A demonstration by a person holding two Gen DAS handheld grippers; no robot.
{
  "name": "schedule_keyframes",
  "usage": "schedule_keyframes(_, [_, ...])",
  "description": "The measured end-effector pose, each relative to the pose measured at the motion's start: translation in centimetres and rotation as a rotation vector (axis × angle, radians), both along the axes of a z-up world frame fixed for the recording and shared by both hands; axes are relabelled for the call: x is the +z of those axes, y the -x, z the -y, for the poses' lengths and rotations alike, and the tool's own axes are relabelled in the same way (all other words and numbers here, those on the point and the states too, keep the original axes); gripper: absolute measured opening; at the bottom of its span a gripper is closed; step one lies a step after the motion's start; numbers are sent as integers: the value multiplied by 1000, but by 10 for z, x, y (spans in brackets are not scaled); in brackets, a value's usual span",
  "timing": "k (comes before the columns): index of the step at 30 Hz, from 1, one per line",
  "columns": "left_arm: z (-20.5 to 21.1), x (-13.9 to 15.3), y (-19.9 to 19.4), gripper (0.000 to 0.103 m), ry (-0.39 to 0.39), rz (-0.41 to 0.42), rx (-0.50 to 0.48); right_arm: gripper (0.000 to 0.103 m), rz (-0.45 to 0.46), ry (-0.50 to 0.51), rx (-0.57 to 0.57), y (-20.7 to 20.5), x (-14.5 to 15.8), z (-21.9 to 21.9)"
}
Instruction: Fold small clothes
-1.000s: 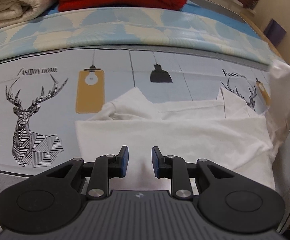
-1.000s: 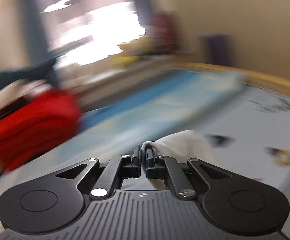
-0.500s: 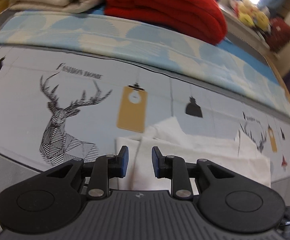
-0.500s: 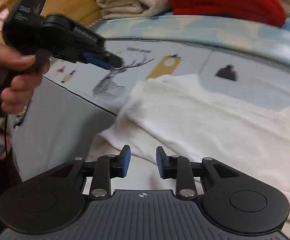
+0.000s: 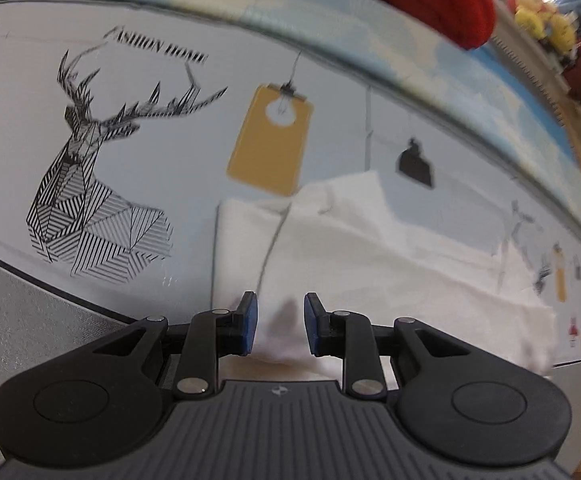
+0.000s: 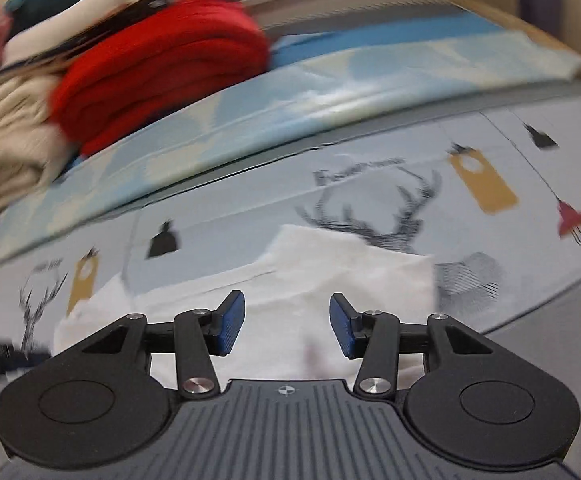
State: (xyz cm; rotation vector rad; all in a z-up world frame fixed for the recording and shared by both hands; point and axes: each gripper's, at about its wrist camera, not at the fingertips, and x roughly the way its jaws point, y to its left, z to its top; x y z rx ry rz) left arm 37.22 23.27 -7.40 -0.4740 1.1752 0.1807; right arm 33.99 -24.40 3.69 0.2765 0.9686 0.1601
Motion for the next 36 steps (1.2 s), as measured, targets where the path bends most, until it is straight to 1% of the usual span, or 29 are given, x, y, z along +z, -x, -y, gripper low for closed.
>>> schedule_keyframes(3, [7, -15, -4, 28, -25, -47, -12, 49, -6, 4, -40, -8, -8, 10])
schedule_keyframes(5, [14, -19, -6, 28, -55, -58, -38, 49, -12, -3, -63, -12, -15, 18])
schedule_keyframes(6, [18, -19, -6, 24, -75, -59, -55, 49, -16, -7, -73, -13, -17, 21])
schedule_keyframes(7, [20, -18, -6, 15, -90, -52, -70, 49, -19, -11, -81, -14, -19, 22])
schedule_keyframes(8, [22, -14, -6, 4, -105, -40, -85, 49, -23, -15, -89, -17, -20, 26])
schedule_keyframes(10, [26, 1, -1, 3, -158, 10, -105, 49, -33, -17, -108, -19, -22, 33])
schedule_keyframes(11, [29, 14, 4, 3, -181, 44, -123, 49, -41, -18, -118, -20, -24, 36])
schedule_keyframes(13, [34, 39, 16, 3, -179, 104, -141, 49, -55, -26, -135, -21, -25, 41])
schedule_keyframes(15, [35, 56, 33, 3, -179, 125, -147, 50, -64, -32, -141, -22, -28, 43])
schedule_keyframes(16, [34, 57, 39, 3, -188, 110, -148, 50, -66, -31, -141, -22, -29, 43])
schedule_keyframes(19, [29, 43, 46, 4, -203, 17, -172, 50, -76, -24, -140, -21, -33, 42])
schedule_keyframes(20, [26, 40, 44, 9, -210, 2, -173, 50, -81, -23, -143, -21, -35, 42])
schedule_keyframes(22, [24, 45, 44, 13, -247, 22, -165, 51, -99, -20, -156, -22, -40, 42])
schedule_keyframes(23, [23, 48, 44, 13, -273, 37, -164, 51, -108, -22, -162, -23, -43, 42])
schedule_keyframes(24, [23, 50, 45, 13, -283, 52, -165, 52, -119, -24, -168, -24, -47, 42])
schedule_keyframes(26, [22, 49, 40, 13, -252, 61, -165, 53, -142, -27, -177, -28, -56, 41])
schedule_keyframes(28, [23, 45, 35, 13, -217, 60, -166, 54, -140, -10, -170, -32, -66, 38])
schedule_keyframes(30, [26, 41, 30, 13, -209, 55, -179, 54, -142, 16, -184, -37, -79, 39])
schedule_keyframes(33, [29, 36, 25, 13, -202, 45, -192, 54, -158, -15, -213, -45, -97, 47])
schedule_keyframes(34, [30, 34, 23, 13, -197, 44, -196, 52, -164, -36, -217, -48, -102, 50])
schedule_keyframes(35, [31, 33, 23, 13, -195, 43, -199, 46, -171, -66, -209, -52, -106, 53])
schedule_keyframes(36, [31, 32, 22, 13, -194, 42, -203, 10, -174, -100, -193, -55, -109, 54])
